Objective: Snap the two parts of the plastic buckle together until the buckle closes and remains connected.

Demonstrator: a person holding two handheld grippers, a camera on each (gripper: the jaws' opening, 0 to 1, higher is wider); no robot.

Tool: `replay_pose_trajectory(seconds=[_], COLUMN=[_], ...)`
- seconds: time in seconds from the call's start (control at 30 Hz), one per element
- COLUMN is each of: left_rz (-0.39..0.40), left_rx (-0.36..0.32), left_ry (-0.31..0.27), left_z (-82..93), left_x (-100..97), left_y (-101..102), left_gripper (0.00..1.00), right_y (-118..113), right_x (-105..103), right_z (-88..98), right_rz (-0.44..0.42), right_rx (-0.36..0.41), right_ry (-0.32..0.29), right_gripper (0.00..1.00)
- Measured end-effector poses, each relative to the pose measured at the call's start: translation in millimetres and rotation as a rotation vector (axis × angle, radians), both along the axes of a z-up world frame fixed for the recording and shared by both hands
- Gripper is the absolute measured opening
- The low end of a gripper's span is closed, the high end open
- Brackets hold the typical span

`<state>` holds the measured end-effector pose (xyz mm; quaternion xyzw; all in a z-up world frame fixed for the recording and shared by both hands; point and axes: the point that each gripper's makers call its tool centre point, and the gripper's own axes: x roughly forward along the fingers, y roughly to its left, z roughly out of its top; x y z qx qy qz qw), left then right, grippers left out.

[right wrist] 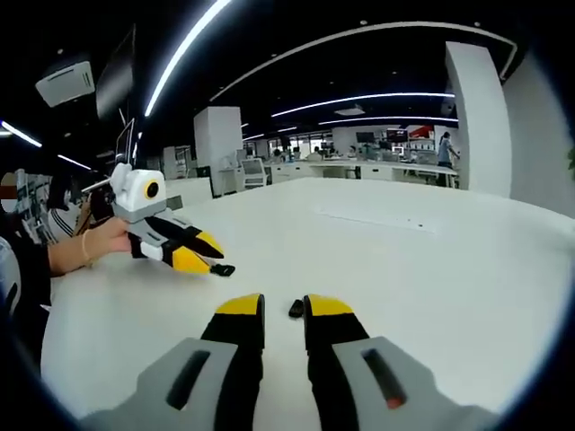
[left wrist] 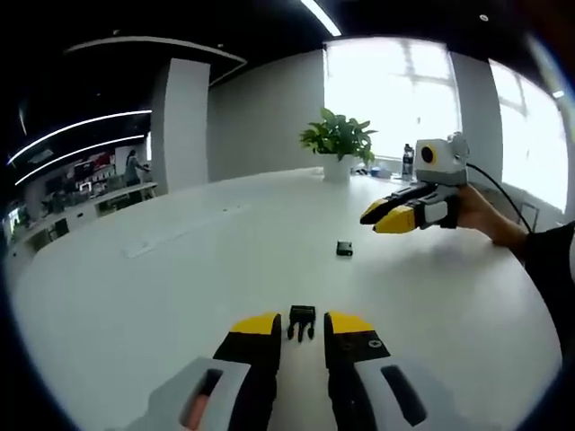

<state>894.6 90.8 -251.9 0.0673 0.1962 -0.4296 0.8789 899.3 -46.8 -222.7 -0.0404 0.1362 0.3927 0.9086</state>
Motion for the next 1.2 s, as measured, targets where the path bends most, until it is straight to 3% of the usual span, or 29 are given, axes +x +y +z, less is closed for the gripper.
replay_pose_trajectory(seconds=[0.1, 0.23, 0.33, 0.47, 0.57, 0.9, 1.0, 1.13, 1.2], left_rz=[-0.003, 0.001, 0.003, -0.001, -0.001, -0.01, -0.024, -0.021, -0.022], left_rx=[0.008, 0.01, 0.007, -0.004, -0.01, -0.018, -0.009, -0.004, -0.015], left_ry=[0.01, 0.01, 0.011, 0.001, 0.003, 0.015, 0.014, 0.004, -0.003], left_z=[-5.2, -6.3, -6.4, -6.2, -6.3, -6.2, -5.4, -4.9, -5.2], left_x=[-0.8, -2.2, -5.0, -9.0, -12.5, -30.8, -35.9, -33.9, -32.4], left_y=[-1, 0, -1, 2, 4, 11, 11, 11, 10], left_gripper=[0.19, 0.18, 0.15, 0.12, 0.11, 0.12, 0.12, 0.14, 0.14], right_y=[-1, -10, -12, -4, 6, 14, 13, 12, 11], right_x=[2, 13, 18, 19, 14, 24, 31, 37, 32], right_z=[-4.4, -8.3, -10.6, -20.3, -29.7, -28.7, -20.4, -9.9, -13.5], right_rz=[0.001, -0.017, -0.01, 0.087, 0.154, 0.21, 0.219, 0.237, 0.257], right_rx=[-0.02, -0.115, -0.145, -0.222, -0.25, -0.173, -0.147, -0.055, -0.062], right_ry=[0.002, -0.054, -0.078, -0.118, -0.102, -0.066, -0.084, -0.089, -0.073], right_gripper=[0.17, 0.17, 0.17, 0.17, 0.19, 0.21, 0.21, 0.21, 0.21])
